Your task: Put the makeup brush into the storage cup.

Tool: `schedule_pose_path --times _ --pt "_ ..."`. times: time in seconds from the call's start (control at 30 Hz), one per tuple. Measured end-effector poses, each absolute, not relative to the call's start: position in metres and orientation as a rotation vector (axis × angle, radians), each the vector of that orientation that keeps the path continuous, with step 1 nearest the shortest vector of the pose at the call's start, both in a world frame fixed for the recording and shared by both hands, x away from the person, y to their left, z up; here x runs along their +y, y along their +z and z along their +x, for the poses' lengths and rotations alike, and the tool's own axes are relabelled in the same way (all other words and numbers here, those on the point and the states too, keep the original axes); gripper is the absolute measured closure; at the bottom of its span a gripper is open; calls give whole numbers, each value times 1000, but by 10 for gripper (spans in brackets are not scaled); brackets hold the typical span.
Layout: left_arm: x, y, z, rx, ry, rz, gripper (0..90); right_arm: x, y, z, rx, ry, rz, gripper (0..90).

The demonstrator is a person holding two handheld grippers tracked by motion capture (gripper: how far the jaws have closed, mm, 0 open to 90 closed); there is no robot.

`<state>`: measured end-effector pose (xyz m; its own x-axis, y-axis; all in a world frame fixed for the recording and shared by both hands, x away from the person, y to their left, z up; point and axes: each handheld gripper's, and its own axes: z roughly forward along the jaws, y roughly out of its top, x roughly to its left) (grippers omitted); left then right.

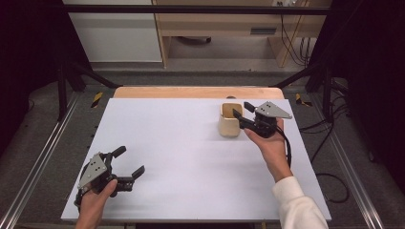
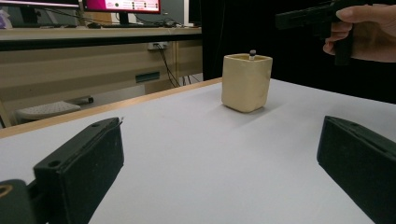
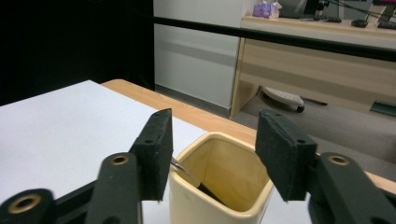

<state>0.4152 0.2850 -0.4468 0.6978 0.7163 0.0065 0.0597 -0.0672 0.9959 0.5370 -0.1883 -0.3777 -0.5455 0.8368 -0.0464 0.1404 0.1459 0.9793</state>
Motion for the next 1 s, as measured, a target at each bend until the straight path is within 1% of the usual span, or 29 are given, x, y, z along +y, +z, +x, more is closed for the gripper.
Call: schedule_pose_path --times 0.2,0.27,0.4,0.43,0.53,0.8,1.0 --pt "287 -446 415 658 613 1559 3 -192 -376 533 1804 1449 979 287" --pt "287 -446 415 658 613 1558 3 -193 -377 531 1795 1438 979 261" --pt "287 -446 415 658 612 1559 3 -194 -379 526 1775 1429 1001 175" --pt "287 -446 415 658 612 1559 3 -194 -379 526 1775 1429 1001 175" --pt "287 -446 415 657 612 1559 3 -197 -380 525 1788 1423 1021 124" --pt "287 -446 415 659 612 1556 3 -204 -377 518 1765 1439 1040 81" --pt "287 -446 415 658 610 1556 3 -210 -378 512 1752 1448 1044 69"
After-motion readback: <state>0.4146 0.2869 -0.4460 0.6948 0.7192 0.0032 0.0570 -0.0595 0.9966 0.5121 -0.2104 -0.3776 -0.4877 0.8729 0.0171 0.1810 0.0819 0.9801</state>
